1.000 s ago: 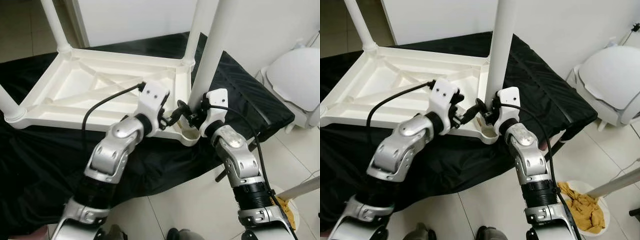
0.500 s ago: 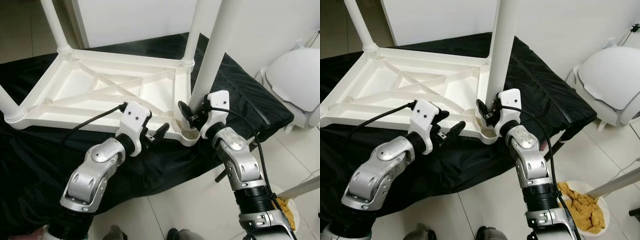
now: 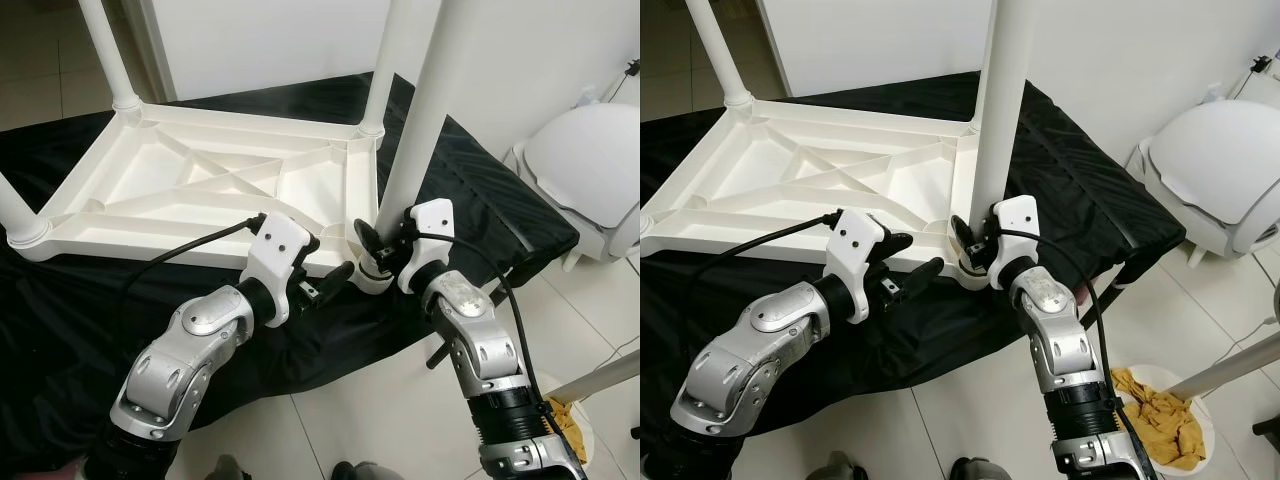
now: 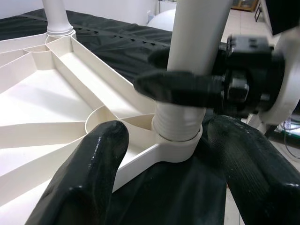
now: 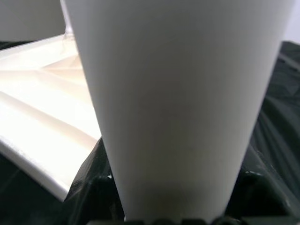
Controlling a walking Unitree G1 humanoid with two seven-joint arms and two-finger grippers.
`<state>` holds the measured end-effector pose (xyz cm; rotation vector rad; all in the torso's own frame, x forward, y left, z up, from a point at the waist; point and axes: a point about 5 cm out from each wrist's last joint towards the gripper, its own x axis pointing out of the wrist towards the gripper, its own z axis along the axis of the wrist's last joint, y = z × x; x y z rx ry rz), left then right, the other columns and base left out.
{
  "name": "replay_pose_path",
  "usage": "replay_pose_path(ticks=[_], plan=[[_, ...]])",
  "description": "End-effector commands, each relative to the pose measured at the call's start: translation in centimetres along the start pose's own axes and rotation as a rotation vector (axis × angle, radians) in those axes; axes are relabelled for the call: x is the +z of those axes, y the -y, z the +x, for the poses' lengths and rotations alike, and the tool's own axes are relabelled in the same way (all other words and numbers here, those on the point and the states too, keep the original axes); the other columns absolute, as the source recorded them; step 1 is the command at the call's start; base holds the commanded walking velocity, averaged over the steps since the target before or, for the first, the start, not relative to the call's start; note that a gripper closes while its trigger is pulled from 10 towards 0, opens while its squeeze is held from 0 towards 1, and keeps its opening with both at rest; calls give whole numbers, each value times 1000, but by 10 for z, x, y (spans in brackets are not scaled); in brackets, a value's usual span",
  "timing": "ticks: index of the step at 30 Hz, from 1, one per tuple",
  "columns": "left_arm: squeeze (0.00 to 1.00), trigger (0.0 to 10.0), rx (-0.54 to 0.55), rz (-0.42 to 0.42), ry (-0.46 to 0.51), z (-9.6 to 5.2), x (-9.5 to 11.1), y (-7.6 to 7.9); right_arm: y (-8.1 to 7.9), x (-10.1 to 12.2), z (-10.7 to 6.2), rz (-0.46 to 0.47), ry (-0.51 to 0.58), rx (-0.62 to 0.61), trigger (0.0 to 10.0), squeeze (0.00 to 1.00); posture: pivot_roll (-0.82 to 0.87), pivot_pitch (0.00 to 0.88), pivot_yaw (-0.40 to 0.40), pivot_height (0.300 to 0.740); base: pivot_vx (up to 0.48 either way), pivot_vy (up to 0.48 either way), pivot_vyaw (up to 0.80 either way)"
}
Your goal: Building children table
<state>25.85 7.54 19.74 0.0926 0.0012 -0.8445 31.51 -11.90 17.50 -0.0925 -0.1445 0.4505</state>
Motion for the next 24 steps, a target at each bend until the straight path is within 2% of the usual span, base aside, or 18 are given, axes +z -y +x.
replay_pose_path(ticks=[1,8,15,21,24], plan=[[0,10000,-158,12,0,-2,4,8,-3,-9,-2,5,-29,7,10000,0,-47,58,-35,740,0,0,0],[0,10000,-141,6,3,-4,6,6,-12,-13,-3,-11,-40,52,10000,0,-38,70,-35,740,0,0,0],[0,10000,-135,-3,7,-6,9,6,-11,-21,-7,-117,-52,111,10000,0,-31,77,-32,740,0,0,0],[0,10000,-135,-1,5,-7,9,6,-5,-27,-11,-106,-69,102,10000,0,-30,80,-30,740,0,0,0],[0,10000,-131,-1,7,-8,11,5,3,-33,-13,-60,-93,64,10000,0,-30,84,-29,740,0,0,0]])
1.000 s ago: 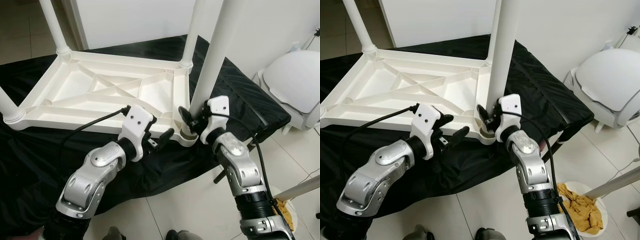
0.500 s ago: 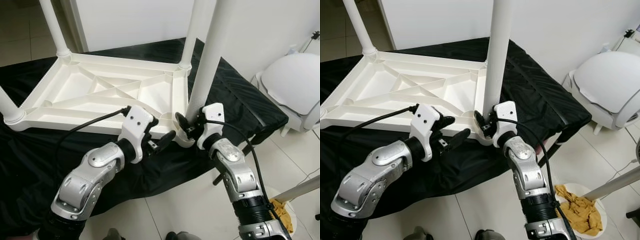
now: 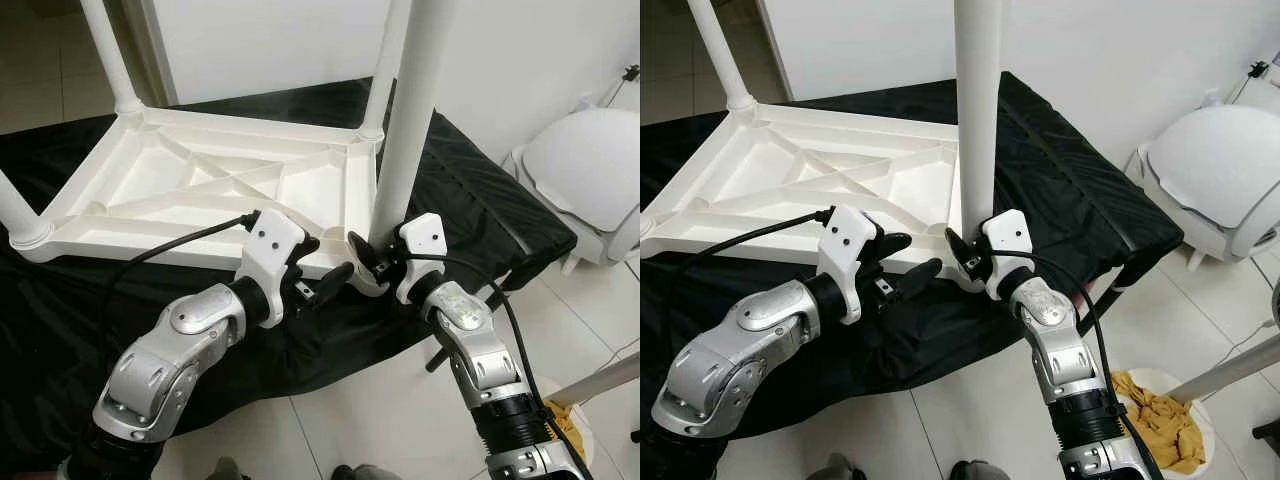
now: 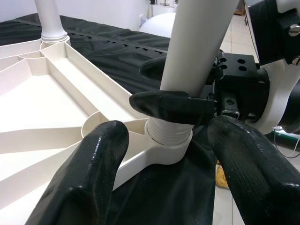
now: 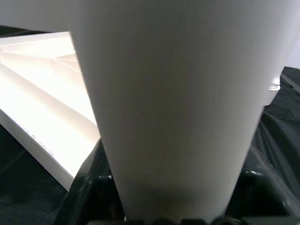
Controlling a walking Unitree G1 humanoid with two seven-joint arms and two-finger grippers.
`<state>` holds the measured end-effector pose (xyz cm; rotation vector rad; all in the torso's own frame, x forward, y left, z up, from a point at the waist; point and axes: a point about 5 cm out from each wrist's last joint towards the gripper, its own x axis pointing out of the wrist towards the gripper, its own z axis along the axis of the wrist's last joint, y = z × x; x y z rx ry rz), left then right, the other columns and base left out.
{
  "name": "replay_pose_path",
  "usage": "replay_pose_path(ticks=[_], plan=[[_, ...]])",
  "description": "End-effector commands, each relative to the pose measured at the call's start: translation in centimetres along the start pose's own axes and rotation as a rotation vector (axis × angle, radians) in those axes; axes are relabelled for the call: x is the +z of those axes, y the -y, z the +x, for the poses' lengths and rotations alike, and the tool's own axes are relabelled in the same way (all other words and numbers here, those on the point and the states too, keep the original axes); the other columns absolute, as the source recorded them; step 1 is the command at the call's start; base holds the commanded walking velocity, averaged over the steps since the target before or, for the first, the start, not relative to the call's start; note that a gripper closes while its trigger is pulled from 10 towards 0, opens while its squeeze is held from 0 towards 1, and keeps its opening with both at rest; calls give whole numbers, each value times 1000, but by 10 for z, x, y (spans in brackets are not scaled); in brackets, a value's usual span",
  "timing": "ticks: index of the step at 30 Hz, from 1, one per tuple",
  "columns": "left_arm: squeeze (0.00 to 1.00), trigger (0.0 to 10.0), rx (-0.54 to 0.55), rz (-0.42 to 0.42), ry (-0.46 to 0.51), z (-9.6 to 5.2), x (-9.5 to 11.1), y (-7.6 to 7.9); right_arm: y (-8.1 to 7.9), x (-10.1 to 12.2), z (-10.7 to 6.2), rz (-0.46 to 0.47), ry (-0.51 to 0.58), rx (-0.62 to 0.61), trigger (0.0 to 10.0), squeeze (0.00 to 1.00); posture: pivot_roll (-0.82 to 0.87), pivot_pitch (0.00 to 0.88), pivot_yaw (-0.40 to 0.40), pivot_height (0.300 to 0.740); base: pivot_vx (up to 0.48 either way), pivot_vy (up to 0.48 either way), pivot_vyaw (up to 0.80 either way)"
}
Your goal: Building children table
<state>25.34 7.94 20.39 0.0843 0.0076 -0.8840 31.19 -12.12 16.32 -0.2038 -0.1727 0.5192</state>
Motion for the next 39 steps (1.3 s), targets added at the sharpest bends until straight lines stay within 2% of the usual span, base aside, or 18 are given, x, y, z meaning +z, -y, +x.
replay_pose_path(ticks=[1,3,8,9,10,20,29,32,39], plan=[[0,10000,-88,12,8,-1,5,4,4,-25,-9,85,-106,-30,10000,0,-30,83,-29,740,0,0,0],[0,10000,-85,9,9,-1,6,3,8,-29,-10,160,-111,-70,10000,0,-29,84,-27,740,0,0,0],[0,10000,-86,6,10,-1,7,3,9,-32,-11,202,-113,-95,10000,0,-28,84,-26,740,0,0,0],[0,10000,-86,14,9,-1,8,3,10,-36,-12,269,-121,-123,10000,0,-30,85,-23,740,0,0,0],[0,10000,-87,14,10,-1,8,3,10,-38,-12,294,-124,-132,10000,0,-30,84,-23,740,0,0,0],[0,10000,-94,16,14,0,10,3,13,-47,-10,438,-173,-194,10000,0,-32,88,-25,740,0,0,0],[0,10000,-93,14,15,0,11,4,14,-51,-7,433,-226,-205,10000,0,-29,91,-26,740,0,0,0],[0,10000,-89,11,14,-1,11,4,15,-51,0,411,-263,-192,10000,0,-27,94,-29,740,0,0,0],[0,10000,-78,9,15,-2,11,3,16,-45,10,379,-274,-165,10000,0,-22,96,-35,740,0,0,0]])
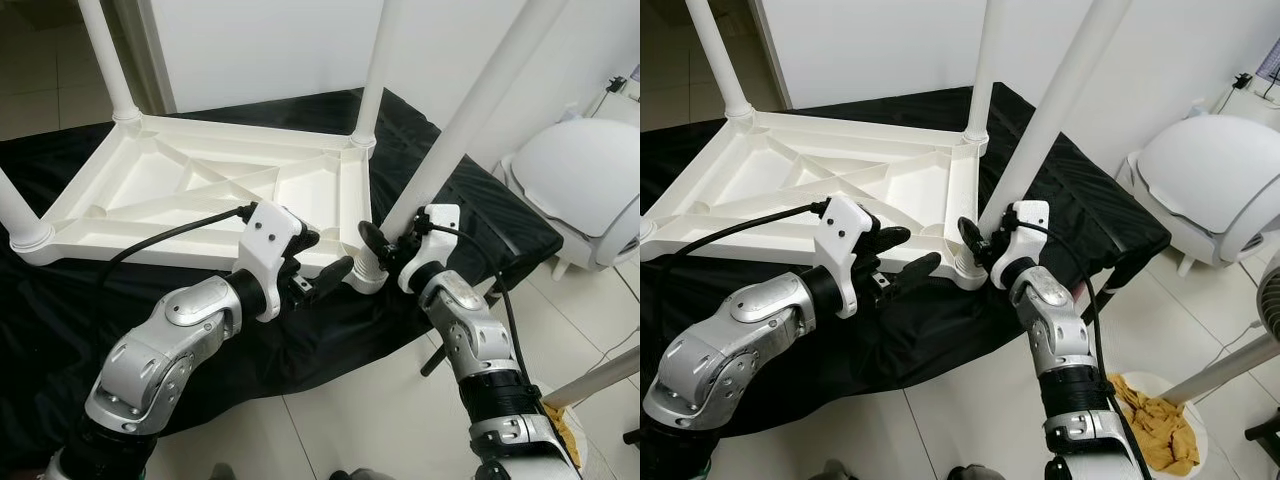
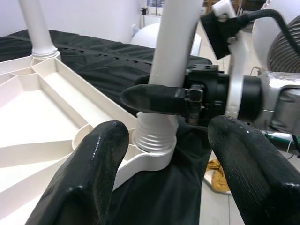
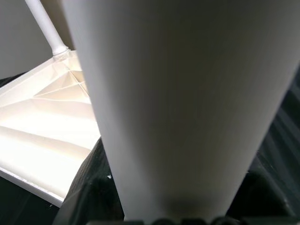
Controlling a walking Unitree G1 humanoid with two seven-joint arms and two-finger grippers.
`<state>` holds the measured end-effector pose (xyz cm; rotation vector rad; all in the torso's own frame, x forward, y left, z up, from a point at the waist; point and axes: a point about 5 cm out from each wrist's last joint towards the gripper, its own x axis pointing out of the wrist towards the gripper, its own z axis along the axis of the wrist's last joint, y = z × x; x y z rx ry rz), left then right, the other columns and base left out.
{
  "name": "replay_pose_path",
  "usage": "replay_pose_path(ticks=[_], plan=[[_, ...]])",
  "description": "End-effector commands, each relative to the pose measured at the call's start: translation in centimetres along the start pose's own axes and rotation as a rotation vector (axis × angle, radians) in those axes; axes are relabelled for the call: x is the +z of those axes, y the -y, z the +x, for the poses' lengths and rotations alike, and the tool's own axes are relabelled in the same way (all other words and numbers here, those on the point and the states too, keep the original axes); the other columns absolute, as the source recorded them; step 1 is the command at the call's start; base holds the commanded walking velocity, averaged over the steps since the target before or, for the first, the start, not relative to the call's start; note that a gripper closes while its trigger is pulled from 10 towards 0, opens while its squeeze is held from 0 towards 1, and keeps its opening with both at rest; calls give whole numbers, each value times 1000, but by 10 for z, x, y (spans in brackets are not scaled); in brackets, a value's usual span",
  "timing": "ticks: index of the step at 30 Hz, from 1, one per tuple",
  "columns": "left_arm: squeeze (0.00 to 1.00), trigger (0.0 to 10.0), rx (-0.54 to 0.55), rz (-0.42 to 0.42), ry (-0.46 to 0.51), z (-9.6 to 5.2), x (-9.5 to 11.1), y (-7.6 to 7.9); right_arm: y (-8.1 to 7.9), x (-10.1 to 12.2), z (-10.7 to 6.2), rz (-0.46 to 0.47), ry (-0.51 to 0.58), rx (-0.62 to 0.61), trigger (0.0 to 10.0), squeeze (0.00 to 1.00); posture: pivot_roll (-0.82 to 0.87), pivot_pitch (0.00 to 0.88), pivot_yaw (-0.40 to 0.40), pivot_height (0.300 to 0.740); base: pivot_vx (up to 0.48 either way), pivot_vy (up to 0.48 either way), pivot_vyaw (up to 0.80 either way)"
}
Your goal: Building children table
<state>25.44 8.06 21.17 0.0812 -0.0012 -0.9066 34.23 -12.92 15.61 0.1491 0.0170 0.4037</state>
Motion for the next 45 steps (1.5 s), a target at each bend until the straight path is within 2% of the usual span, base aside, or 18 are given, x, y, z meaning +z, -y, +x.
replay_pose_path(ticks=[1,4,15,17,23,31,36,41,45], plan=[[0,10000,-56,8,5,-1,3,5,10,-30,-7,-6,-158,-68,10000,0,-22,96,-35,740,0,0,0],[0,10000,-46,4,3,-2,3,5,5,-22,0,-48,-134,-34,10000,0,-16,98,-41,740,0,0,0],[0,10000,-36,-6,5,-3,2,5,-4,-13,8,-102,-95,17,10000,0,-12,99,-47,740,0,0,0],[0,10000,-34,-7,5,-4,3,5,-7,-10,10,-134,-82,42,10000,0,-8,96,-51,740,0,0,0],[0,10000,-26,-8,7,-4,3,5,-6,-10,12,-135,-87,44,10000,0,-6,94,-54,740,0,0,0],[0,10000,-24,-9,7,-4,3,4,-5,-17,6,-157,-65,90,10000,0,-8,88,-50,740,0,0,0],[0,10000,-30,-8,8,-3,3,4,-3,-21,1,-160,-62,176,10000,0,-8,86,-49,740,0,0,0],[0,10000,-31,-7,7,-4,4,5,4,-16,1,-220,-50,218,10000,0,-4,86,-50,740,0,0,0],[0,10000,-30,-8,7,-4,4,5,3,-13,-1,-267,-29,263,10000,0,0,88,-53,740,0,0,0]])
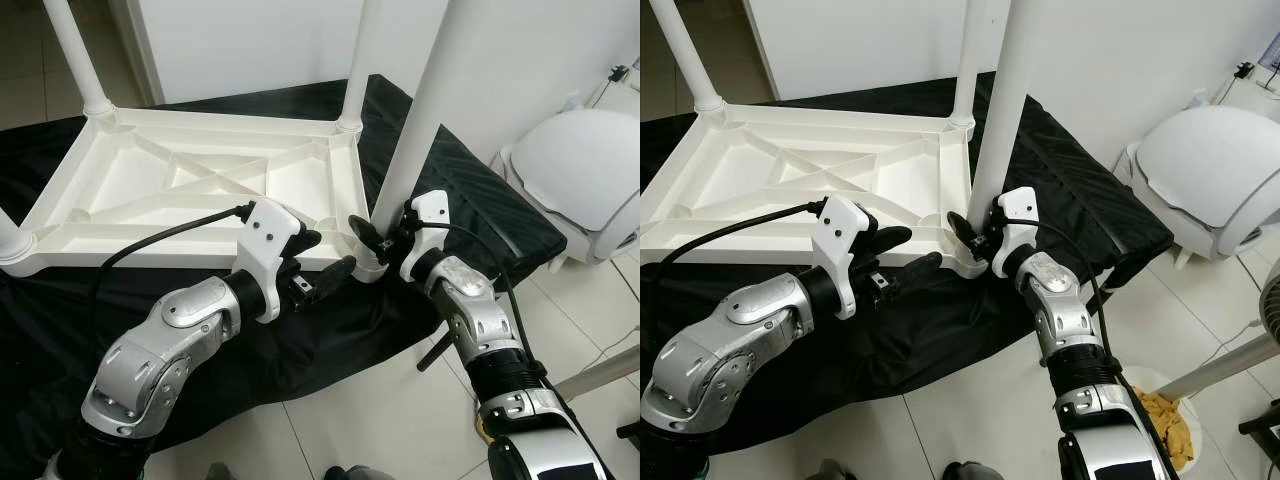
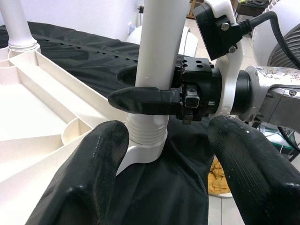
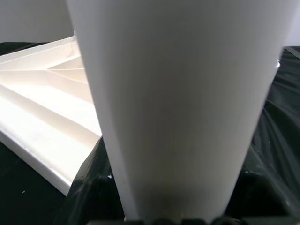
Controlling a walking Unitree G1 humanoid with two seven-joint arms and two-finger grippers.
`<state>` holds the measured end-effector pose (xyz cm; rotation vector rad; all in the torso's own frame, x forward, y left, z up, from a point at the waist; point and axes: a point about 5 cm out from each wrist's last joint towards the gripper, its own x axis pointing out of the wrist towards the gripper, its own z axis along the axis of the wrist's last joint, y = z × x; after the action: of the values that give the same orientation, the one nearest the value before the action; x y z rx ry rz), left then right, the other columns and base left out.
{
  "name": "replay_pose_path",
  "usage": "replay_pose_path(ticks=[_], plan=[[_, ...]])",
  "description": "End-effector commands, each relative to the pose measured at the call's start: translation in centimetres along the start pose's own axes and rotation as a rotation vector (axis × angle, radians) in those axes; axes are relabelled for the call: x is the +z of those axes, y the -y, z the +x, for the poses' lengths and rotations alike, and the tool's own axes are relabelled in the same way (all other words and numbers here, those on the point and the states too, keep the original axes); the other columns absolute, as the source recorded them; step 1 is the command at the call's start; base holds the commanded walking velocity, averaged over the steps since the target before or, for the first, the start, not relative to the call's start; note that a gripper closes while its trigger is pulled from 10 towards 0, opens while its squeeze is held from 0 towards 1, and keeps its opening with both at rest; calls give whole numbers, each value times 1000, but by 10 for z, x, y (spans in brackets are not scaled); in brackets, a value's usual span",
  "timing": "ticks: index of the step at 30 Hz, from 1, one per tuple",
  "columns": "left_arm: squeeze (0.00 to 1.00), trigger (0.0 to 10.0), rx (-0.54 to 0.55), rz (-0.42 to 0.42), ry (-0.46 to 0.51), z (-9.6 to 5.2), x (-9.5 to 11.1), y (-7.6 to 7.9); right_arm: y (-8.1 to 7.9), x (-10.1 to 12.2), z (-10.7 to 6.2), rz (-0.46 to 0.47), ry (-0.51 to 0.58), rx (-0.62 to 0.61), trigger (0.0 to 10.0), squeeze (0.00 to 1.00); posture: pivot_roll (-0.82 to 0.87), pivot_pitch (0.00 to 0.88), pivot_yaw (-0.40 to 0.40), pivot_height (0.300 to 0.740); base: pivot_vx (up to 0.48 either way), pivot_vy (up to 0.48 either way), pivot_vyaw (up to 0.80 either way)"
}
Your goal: Building children table
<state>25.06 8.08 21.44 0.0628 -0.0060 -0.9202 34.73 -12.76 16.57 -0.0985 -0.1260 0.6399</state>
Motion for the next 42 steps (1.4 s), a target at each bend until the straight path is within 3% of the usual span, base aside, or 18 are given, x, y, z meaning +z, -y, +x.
replay_pose_path(ticks=[1,7,14,26,42], plan=[[0,10000,-17,6,-5,-1,1,3,-4,-22,-8,12,-96,31,10000,0,0,88,-53,740,0,0,0],[0,10000,-12,6,-6,-3,1,3,-5,-23,-9,16,-93,117,10000,0,9,85,-55,740,0,0,0],[0,10000,-10,7,-7,-3,1,4,1,-25,-9,39,-106,114,10000,0,14,83,-58,740,0,0,0],[0,10000,-12,5,-7,-5,2,5,15,-36,-5,92,-185,-38,10000,0,15,88,-57,740,0,0,0],[0,10000,-17,-4,-5,-6,2,9,11,-40,-4,108,-146,-171,10000,0,12,110,-62,740,0,0,0]])
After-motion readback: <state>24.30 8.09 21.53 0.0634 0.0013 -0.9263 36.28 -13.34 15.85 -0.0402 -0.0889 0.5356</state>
